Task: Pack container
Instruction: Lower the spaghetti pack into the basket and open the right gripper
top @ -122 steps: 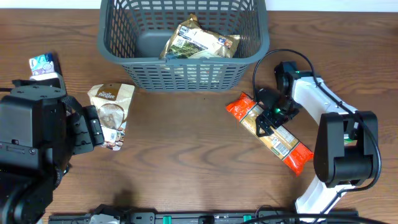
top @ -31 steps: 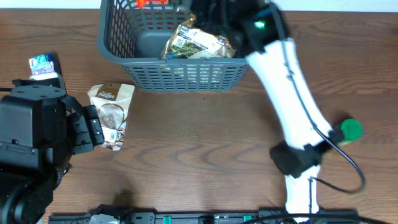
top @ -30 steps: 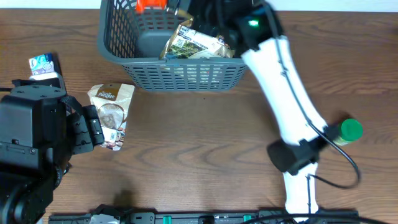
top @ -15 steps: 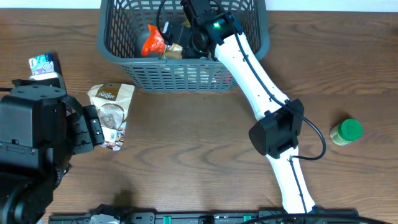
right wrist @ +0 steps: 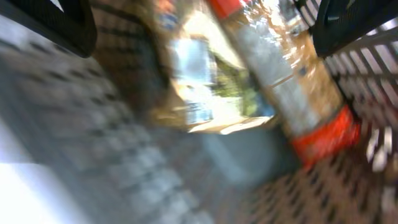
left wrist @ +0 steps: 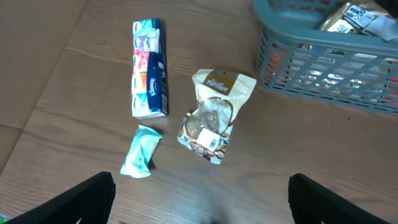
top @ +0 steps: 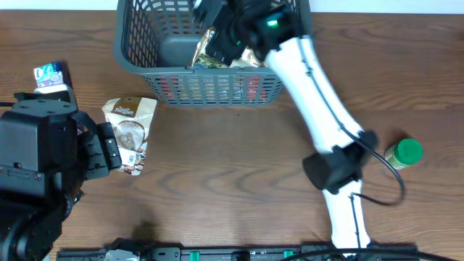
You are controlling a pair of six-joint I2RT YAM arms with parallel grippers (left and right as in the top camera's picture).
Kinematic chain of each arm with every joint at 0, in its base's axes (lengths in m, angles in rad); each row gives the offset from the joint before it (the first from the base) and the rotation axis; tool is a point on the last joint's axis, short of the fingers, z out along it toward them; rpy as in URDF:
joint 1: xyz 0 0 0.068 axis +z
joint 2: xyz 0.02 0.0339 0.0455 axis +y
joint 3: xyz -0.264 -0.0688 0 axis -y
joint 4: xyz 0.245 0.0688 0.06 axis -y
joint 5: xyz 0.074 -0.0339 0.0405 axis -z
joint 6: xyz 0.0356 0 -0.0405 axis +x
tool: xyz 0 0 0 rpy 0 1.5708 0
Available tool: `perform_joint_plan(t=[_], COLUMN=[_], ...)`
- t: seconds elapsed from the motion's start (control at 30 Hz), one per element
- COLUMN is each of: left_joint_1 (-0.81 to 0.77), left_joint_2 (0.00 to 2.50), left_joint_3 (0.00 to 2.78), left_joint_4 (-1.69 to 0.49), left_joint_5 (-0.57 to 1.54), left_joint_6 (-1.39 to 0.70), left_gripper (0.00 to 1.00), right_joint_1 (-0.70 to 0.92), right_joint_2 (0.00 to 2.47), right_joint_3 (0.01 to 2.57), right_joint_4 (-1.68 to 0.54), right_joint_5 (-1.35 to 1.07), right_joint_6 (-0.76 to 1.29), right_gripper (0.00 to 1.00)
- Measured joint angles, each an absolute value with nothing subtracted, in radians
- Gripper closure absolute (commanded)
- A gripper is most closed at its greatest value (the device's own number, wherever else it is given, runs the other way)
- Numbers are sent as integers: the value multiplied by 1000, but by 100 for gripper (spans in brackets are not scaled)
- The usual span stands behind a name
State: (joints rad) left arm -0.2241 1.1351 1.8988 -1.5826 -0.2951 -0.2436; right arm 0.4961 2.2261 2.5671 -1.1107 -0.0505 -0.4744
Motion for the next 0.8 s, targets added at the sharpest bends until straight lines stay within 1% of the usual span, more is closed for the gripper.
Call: perform_joint_plan(t=[0.07,0.17,0.23,0.27,0.43,0.53,0.67,0.8], left_joint_1=[-224,-224,-224,-224,-224,-224,-224,-224], left_joint_2=[1135,1135,1135,1135,1135,1135,1135,1135], left_joint_3=[1898,1898,1898,1898,1898,1898,1898,1898], left_joint_4=[-1583,-1582,-1583,-1583,-1583,-1583,-1583,-1583], left_joint_5=[-295,-295,-295,-295,-295,-295,-295,-295], left_joint_6=[-244,-244,-244,-244,-244,-244,-244,-244], left_gripper=[11,11,11,11,11,11,11,11], right_joint_1=[439,284,151,85,-190,-318,-405,-455], right_joint_2=[2133,1987,1911,1884,1828,1831,1832,1832], right_joint_3=[2590,2613,2626,2632,2634,2591,2494,2336], right_joint_4=[-1135,-1247,-1338,-1389,-1662,-1691,-1694,-1692], right_joint_5=[-22,25,61,69,93,73,28,10], right_joint_6=[-369,-179,-53,13,296,377,419,439], right_gripper=[8,10,3,1,1,1,1,1])
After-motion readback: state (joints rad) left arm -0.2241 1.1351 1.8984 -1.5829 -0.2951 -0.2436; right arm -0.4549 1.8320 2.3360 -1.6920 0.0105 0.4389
